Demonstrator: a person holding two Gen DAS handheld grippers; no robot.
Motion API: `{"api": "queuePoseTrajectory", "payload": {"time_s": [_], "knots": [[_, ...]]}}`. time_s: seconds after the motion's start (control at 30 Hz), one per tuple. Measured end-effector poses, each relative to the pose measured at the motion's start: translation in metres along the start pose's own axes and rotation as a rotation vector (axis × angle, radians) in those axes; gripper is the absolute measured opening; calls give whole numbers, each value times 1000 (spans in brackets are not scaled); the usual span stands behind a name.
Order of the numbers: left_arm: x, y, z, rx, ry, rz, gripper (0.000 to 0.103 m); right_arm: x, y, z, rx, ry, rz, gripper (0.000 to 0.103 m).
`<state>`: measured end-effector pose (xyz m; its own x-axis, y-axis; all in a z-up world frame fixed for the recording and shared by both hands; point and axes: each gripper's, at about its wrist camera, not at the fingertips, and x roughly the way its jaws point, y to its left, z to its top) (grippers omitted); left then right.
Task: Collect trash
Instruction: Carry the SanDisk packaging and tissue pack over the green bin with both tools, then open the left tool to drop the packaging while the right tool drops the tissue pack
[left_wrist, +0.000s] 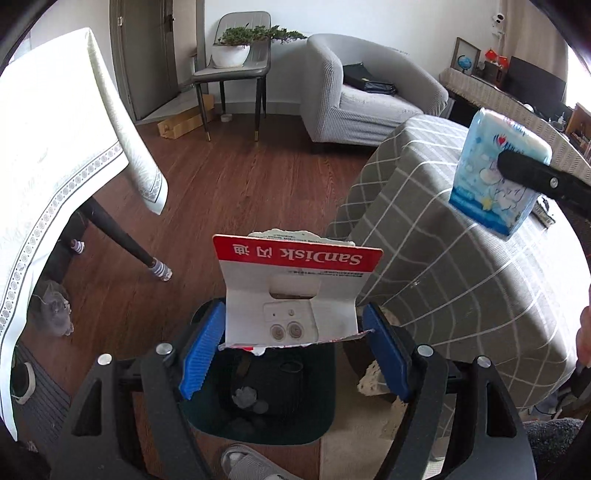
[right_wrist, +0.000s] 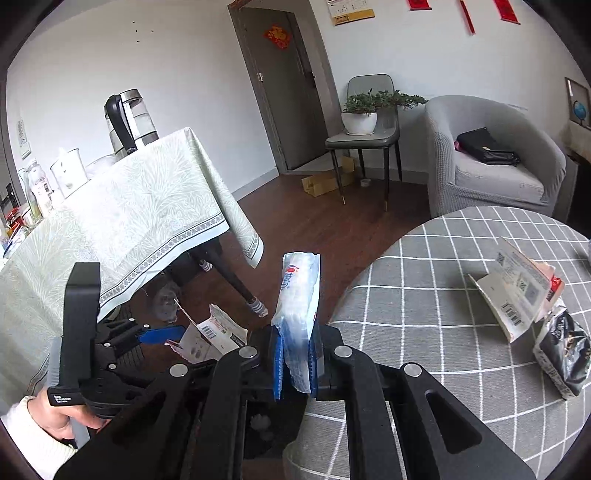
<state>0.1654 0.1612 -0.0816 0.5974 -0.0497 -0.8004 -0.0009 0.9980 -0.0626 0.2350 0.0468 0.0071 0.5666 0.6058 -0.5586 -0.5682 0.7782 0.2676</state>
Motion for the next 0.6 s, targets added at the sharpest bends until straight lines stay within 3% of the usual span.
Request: {"api": "queuePoseTrajectory", "payload": {"time_s": [0.43,0.6], "knots": [[59,56,-50,-1,239,70,78,57,46,-10,-66,113,60,10],[67,62,-61,20,276,78,79,80,57,-19,-82,175,68,10]]}}
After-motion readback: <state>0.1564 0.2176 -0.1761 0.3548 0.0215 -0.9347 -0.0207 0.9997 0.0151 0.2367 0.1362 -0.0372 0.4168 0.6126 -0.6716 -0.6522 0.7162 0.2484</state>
